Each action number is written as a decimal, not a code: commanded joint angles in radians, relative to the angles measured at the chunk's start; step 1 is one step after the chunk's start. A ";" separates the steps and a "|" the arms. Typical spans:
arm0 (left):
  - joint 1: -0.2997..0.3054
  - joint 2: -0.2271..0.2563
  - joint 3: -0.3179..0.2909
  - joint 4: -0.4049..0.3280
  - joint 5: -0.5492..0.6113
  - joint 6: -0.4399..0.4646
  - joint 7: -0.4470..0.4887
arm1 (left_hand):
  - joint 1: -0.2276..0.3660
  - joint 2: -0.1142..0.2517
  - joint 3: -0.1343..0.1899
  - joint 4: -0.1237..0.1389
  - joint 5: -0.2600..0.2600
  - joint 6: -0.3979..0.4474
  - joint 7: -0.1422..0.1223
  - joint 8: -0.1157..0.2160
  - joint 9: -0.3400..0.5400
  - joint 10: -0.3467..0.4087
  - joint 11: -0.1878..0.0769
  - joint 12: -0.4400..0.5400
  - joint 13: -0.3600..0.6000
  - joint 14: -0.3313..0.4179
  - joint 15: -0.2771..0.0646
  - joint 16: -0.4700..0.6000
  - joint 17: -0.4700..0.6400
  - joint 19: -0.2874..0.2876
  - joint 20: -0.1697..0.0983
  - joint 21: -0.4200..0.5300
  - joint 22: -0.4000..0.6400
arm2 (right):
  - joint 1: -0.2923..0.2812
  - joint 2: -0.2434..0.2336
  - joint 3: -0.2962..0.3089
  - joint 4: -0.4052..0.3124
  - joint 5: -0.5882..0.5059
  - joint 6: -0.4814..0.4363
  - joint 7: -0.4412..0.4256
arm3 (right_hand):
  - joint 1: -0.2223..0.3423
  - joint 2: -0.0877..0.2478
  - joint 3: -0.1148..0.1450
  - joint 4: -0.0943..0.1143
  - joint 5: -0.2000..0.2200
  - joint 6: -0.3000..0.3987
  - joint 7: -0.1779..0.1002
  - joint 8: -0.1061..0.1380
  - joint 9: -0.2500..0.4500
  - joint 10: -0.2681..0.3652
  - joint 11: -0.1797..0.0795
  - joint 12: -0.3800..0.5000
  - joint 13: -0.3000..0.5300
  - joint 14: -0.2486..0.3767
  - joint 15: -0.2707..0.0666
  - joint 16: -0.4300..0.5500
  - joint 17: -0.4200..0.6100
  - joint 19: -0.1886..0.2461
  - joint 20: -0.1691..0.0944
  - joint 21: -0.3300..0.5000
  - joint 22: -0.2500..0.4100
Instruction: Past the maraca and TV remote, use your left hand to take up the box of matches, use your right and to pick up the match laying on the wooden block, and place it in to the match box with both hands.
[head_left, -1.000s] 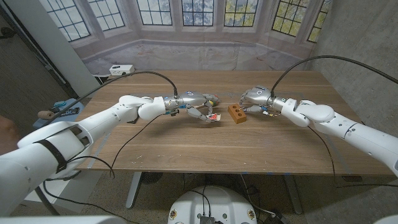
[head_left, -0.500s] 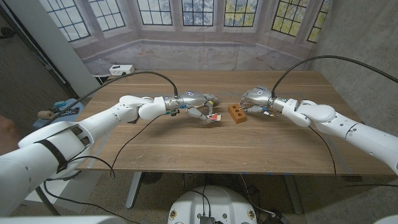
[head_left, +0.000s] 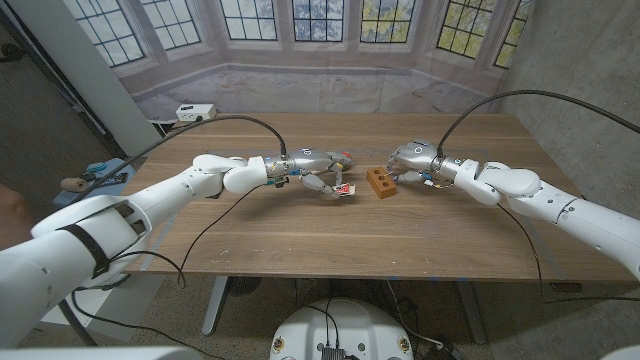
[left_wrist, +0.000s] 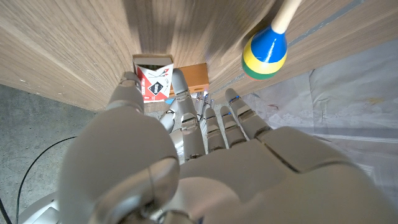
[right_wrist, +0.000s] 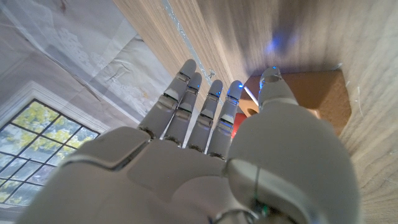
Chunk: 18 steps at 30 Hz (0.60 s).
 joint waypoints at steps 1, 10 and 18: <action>-0.007 -0.007 0.007 0.015 0.001 -0.003 0.012 | 0.018 0.028 -0.003 -0.002 0.008 0.004 -0.006 0.007 0.002 0.006 -0.003 -0.001 0.002 0.005 -0.002 0.001 0.003 0.007 -0.005 0.000 0.006 | 0.004 0.001 0.001 0.013 0.005 0.014 -0.010 | 0.014 0.004 -0.003 0.001 0.009 0.017 -0.003 0.008 0.004 0.017 -0.002 0.005 0.003 0.016 -0.157 0.006 0.006 0.014 -0.057 0.007 0.002; -0.011 -0.010 0.012 0.023 -0.001 -0.005 0.015 | 0.019 0.030 -0.003 -0.002 0.008 0.005 -0.007 0.010 0.004 0.005 -0.001 -0.001 0.002 0.005 -0.002 0.001 0.003 0.007 -0.004 0.000 0.006 | 0.015 0.005 -0.001 0.021 0.007 0.027 -0.007 | 0.024 0.007 -0.004 0.000 0.009 0.033 -0.002 0.011 0.004 0.030 -0.005 0.008 0.004 0.026 -0.160 0.011 0.008 0.020 -0.060 0.008 0.002; -0.021 -0.019 0.021 0.045 0.000 -0.015 0.022 | 0.021 0.030 -0.004 -0.003 0.008 0.004 -0.007 0.011 0.005 0.006 -0.001 -0.001 0.003 0.006 -0.002 0.001 0.003 0.007 -0.006 0.000 0.006 | 0.020 0.012 -0.002 0.026 0.012 0.027 -0.005 | 0.029 0.008 -0.006 -0.001 0.009 0.041 -0.004 0.013 0.005 0.035 -0.005 0.007 0.005 0.032 -0.160 0.015 0.010 0.024 -0.062 0.009 0.002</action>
